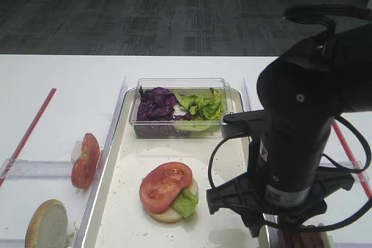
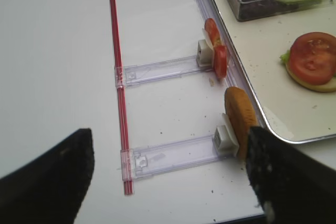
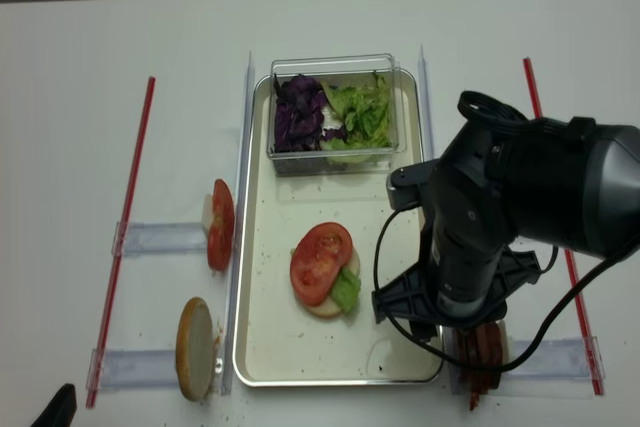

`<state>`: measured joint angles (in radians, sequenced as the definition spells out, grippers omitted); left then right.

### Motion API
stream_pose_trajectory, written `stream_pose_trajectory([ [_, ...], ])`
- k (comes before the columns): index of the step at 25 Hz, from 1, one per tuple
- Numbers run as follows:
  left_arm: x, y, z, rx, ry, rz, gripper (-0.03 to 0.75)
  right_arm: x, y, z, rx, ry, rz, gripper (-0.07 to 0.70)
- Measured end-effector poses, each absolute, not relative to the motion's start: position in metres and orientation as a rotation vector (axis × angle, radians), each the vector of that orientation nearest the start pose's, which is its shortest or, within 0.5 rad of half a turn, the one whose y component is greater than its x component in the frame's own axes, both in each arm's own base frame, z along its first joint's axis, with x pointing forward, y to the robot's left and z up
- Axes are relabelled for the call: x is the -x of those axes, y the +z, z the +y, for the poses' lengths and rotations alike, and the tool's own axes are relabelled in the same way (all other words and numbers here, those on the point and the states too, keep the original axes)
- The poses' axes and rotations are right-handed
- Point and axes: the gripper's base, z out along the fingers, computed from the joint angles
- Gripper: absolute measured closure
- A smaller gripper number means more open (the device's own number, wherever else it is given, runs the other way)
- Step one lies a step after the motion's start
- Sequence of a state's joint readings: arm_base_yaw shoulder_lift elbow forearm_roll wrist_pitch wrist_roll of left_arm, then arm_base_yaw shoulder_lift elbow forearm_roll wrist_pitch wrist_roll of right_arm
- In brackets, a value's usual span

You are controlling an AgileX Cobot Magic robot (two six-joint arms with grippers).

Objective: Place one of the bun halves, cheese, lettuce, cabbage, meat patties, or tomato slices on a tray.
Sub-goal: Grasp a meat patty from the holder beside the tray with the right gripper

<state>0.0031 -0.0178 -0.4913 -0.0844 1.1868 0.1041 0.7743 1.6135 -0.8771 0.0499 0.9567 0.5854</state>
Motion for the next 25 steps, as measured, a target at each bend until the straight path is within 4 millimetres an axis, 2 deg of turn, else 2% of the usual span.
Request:
stream_pose_trajectory([
  [14, 0.0125, 0.2651, -0.0072, -0.12, -0.041, 2.155, 0.17, -0.182, 0.1767, 0.1838, 0.267, -0.024, 3.219, 0.237],
  [19, 0.0125, 0.2651, -0.0072, -0.12, -0.041, 2.155, 0.17, -0.1819, 0.1768, 0.1825, 0.278, -0.047, 3.221, 0.309],
  [25, 0.0125, 0.2651, -0.0072, -0.12, -0.041, 2.155, 0.17, -0.1823, 0.1766, 0.1815, 0.286, -0.065, 3.218, 0.327],
])
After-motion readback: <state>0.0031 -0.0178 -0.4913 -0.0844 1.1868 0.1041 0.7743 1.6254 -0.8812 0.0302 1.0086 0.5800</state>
